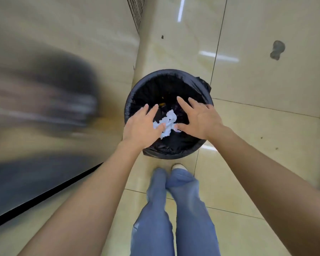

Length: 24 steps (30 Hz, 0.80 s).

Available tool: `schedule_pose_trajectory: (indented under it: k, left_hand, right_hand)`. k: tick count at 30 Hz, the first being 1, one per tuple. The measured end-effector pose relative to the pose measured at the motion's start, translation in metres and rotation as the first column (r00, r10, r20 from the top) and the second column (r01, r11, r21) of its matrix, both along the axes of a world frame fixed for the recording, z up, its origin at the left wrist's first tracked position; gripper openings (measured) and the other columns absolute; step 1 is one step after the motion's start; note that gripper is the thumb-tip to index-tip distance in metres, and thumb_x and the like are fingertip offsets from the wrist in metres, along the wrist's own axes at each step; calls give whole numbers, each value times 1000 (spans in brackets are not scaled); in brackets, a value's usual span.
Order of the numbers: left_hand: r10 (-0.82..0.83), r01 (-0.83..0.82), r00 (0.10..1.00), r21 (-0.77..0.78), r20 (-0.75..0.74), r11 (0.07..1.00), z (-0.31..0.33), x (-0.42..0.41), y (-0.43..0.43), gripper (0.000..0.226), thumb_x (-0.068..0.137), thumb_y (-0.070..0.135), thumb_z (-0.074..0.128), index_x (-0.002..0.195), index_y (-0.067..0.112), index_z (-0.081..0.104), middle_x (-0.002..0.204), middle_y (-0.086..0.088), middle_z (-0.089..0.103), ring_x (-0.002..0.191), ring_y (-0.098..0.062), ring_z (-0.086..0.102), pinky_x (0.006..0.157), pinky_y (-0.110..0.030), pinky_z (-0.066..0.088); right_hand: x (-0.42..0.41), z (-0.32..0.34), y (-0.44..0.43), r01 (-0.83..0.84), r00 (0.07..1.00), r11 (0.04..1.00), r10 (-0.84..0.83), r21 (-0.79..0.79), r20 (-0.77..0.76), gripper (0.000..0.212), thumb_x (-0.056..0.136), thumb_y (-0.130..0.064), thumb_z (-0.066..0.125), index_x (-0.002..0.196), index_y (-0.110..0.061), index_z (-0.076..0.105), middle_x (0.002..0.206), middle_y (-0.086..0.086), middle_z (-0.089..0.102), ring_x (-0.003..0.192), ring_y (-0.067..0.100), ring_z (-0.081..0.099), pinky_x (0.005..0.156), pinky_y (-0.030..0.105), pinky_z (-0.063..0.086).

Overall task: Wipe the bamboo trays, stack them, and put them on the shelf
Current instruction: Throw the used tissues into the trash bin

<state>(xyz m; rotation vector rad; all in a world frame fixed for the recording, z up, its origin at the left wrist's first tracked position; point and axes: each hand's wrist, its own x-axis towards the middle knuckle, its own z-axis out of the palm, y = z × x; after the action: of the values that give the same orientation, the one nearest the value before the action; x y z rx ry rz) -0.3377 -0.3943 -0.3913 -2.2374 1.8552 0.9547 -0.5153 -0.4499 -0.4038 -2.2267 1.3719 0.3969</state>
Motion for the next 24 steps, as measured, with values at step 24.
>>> schedule_pose_trajectory:
  k: [24]
  left_hand:
    - [421,-382,904,-581,-73,719,445,106,25,54,87,50,47,134,25,42,143,1,44,129,-21,39,105,-36,30]
  right_hand:
    - [111,453,-52,-166,899,859,334,-483,285,76,83,-58,43,141,-31,3,140,6,41,122,26,43,97,44,32]
